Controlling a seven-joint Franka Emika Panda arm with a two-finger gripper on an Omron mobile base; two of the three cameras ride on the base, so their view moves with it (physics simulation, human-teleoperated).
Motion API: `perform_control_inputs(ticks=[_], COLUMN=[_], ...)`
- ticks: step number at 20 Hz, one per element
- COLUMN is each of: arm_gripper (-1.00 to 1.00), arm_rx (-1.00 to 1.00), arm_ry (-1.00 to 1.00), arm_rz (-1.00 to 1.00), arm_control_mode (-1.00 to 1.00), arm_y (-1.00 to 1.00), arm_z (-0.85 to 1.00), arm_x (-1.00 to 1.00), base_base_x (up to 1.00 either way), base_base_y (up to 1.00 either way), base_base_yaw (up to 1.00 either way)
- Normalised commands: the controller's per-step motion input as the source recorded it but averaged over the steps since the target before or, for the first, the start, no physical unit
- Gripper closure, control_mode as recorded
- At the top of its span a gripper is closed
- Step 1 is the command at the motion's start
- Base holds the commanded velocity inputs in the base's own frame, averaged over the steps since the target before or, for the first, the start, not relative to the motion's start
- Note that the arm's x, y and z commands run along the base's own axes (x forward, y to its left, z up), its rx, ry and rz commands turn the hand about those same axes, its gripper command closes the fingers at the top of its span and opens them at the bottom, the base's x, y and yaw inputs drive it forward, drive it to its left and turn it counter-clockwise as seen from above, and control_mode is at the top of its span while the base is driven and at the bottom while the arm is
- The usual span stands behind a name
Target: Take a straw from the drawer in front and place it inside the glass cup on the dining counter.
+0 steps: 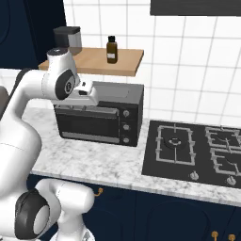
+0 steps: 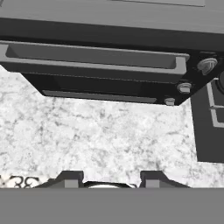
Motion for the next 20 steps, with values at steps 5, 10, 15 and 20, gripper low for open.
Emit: perform_control_inputs(ticks=[5, 10, 15, 20], arm_gripper=[-1.00, -1.00, -1.00, -1.00], arm_rx=[0.00, 0.00, 0.00, 0.00], arm_ry=[0.00, 0.00, -0.03, -0.08], arm_rz=[0.00, 0.00, 0.00, 0.00], arm_control_mode=[-1.00, -1.00, -1.00, -1.00], arm_y=[0.00, 0.00, 0.00, 0.00], arm_z=[-0.01, -0.19, -0.34, -0.44], arm_x=[-0.32, -0.59, -0.47, -0.43], base_base_x=[0.00, 0.00, 0.00, 0.00], base_base_y=[0.00, 0.00, 0.00, 0.00], base_base_yaw=[0.00, 0.00, 0.00, 0.00])
